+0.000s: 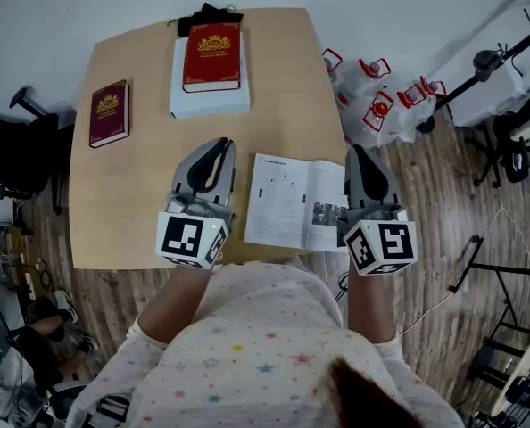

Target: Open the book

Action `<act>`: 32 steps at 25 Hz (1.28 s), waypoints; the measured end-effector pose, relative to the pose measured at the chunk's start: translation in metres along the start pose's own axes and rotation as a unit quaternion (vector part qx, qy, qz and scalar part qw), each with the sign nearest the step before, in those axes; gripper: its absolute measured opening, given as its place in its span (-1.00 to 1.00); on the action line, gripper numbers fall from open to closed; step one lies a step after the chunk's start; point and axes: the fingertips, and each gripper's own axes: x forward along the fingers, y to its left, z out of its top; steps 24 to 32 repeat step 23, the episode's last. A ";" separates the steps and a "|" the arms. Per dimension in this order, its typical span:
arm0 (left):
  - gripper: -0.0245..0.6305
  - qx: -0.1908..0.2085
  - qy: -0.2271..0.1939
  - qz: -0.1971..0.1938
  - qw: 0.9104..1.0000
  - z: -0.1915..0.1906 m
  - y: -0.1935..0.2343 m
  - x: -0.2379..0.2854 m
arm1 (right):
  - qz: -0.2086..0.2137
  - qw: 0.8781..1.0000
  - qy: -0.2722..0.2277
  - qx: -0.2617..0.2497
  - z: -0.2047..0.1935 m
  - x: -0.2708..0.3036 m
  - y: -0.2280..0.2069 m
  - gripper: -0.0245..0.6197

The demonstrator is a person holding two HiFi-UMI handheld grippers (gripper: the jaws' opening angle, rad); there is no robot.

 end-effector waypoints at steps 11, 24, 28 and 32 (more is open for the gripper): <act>-0.83 0.003 0.002 -0.001 1.000 0.000 0.000 0.001 | -0.007 1.000 -0.001 0.004 -0.001 0.000 -0.003 -0.92; -0.83 -0.003 0.003 -0.001 1.000 -0.006 0.000 0.001 | -0.015 1.000 -0.002 0.007 -0.005 -0.002 -0.006 -0.92; -0.83 -0.003 0.003 -0.001 1.000 -0.006 0.000 0.001 | -0.015 1.000 -0.002 0.007 -0.005 -0.002 -0.006 -0.92; -0.83 -0.003 0.003 -0.001 1.000 -0.006 0.000 0.001 | -0.015 1.000 -0.002 0.007 -0.005 -0.002 -0.006 -0.92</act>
